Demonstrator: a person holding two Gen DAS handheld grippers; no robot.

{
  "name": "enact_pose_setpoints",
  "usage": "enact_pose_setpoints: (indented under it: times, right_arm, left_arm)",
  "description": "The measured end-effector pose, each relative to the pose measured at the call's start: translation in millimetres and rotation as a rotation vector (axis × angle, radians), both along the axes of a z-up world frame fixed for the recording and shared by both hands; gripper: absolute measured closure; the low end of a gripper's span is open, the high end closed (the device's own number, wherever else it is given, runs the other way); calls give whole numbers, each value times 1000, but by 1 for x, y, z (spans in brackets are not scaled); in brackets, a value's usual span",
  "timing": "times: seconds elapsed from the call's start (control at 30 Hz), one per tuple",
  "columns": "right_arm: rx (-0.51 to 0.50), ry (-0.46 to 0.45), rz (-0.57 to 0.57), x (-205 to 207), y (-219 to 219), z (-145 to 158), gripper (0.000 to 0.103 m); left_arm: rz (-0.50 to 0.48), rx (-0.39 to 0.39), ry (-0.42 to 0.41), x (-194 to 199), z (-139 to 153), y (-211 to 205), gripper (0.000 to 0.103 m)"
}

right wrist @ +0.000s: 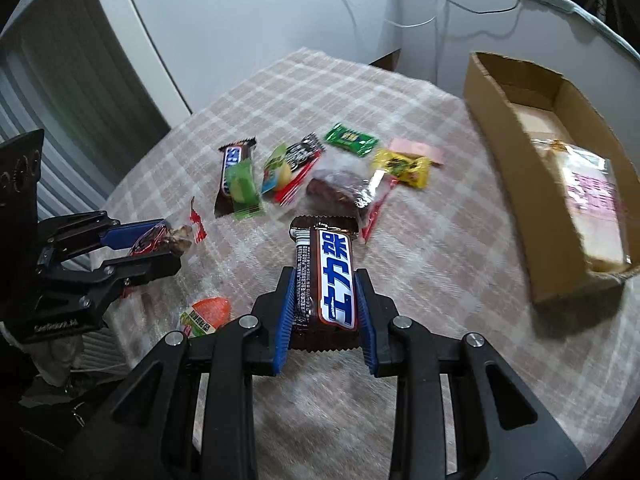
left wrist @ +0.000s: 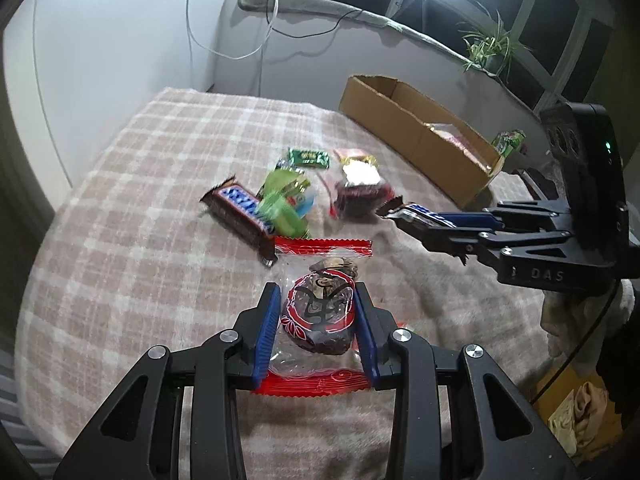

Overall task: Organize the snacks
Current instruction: 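Carry the cake and Snickers bar over the box with both tools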

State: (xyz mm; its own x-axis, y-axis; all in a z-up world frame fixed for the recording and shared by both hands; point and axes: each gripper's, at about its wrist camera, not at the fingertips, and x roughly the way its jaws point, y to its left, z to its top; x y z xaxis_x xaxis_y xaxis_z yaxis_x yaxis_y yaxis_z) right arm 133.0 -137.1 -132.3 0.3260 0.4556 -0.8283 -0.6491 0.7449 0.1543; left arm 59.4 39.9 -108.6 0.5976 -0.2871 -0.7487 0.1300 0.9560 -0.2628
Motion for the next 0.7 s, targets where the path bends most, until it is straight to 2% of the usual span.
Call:
enact_pose_setpoints:
  times: [0.37,0.7]
  right_arm:
    - [38,-59,-84,13,-36,25,73]
    - [77,-133,-193,51,-76,56,73]
  left_arm:
    - [-55,8,-67,42,22,-20,69]
    - [-111,14,-127,101,50,-47,69]
